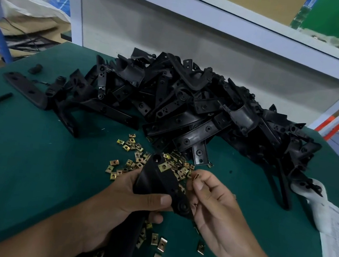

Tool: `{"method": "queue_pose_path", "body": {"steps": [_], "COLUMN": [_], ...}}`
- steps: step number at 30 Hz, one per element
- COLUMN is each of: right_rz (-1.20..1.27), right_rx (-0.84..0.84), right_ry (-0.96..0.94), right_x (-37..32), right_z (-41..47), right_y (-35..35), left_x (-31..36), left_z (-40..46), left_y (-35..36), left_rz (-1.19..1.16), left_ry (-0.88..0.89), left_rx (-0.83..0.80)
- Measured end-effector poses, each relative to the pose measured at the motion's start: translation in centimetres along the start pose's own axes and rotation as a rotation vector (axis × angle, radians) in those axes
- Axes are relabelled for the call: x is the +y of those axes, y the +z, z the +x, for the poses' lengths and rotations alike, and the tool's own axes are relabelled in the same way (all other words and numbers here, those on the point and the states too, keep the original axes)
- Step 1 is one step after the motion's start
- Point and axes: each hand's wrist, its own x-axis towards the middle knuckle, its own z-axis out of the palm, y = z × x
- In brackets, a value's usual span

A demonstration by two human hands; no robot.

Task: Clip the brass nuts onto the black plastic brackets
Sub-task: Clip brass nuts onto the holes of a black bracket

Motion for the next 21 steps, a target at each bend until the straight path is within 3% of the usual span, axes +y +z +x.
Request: {"method": "queue_pose_path", "body": {"steps": [21], "right_rz": [-0.034], "right_rx": [-0.043], "right_ry": [-0.027], "right_x": [0.10], "right_z": [-0.37], "right_y": [0.24], "left_x": [0.16], "left_z": [-0.64], "left_y": [0.39], "left_rz": [-0.009], "left_ry": [0.020], "left_rx": [0.057]}}
